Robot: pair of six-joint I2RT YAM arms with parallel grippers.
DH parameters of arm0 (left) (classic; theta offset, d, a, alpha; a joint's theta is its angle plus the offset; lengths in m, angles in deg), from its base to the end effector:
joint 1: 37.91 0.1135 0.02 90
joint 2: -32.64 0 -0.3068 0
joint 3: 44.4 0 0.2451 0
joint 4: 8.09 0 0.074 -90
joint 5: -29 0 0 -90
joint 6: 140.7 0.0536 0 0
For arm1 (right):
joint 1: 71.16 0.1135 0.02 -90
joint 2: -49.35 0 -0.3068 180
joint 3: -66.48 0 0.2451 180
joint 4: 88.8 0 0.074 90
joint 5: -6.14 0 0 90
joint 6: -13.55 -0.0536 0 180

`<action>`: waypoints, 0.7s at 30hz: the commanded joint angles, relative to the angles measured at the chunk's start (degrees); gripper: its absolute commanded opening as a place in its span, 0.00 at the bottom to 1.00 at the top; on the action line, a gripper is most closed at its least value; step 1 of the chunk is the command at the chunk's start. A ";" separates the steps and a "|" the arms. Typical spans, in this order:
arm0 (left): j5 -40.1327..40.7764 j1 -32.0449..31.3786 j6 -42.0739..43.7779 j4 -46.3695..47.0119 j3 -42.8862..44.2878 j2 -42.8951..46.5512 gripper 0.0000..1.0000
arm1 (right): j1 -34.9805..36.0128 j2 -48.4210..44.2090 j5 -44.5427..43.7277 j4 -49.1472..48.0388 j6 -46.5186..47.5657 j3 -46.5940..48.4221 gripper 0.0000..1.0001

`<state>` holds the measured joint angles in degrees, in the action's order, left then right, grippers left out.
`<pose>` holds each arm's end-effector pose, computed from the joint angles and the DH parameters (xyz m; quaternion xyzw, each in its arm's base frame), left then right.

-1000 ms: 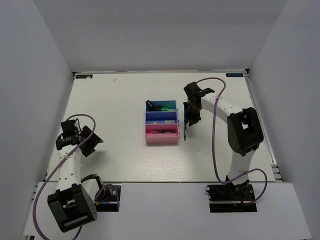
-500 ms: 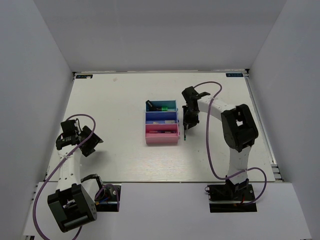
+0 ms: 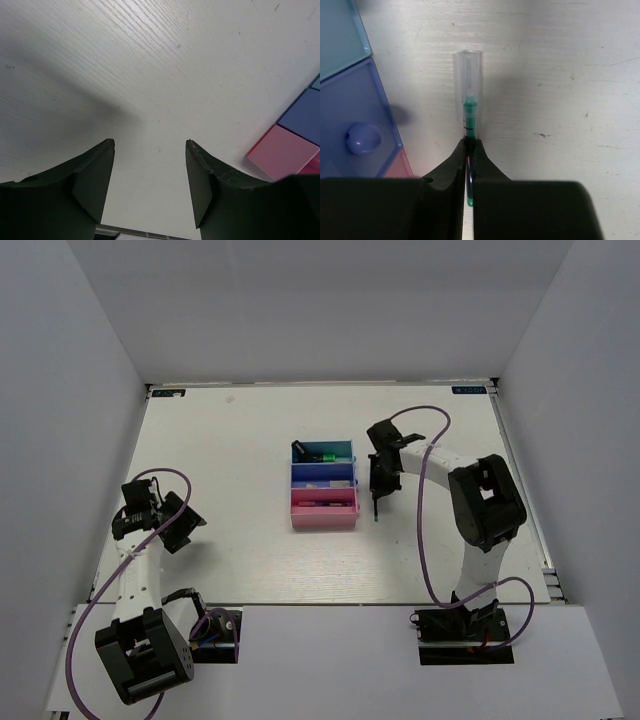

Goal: Sort the stationery into containers
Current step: Pick up the pen from the center of the board, then place the pen in the storage box.

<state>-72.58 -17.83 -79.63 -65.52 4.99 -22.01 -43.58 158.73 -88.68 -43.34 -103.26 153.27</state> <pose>0.1395 0.0395 0.2289 -0.3793 0.8896 -0.1159 0.2266 0.3528 0.1792 0.1906 0.0014 0.9809 0.0502 0.1881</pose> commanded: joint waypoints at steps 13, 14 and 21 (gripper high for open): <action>-0.47 -0.39 0.54 0.81 -0.42 0.60 0.69 | -1.03 -21.49 13.58 -8.27 39.71 -1.52 0.00; -0.73 -0.13 0.54 0.90 -0.33 0.43 0.69 | -0.86 -21.41 16.65 -7.30 42.08 1.18 0.00; -0.21 -0.21 0.71 0.73 -0.33 -0.01 0.69 | 2.75 -14.56 46.45 6.31 66.87 11.29 0.00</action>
<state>-72.60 -17.88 -79.61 -65.50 4.99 -22.06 -42.62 140.67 -57.88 -44.65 -51.13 160.05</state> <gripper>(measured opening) 0.690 0.026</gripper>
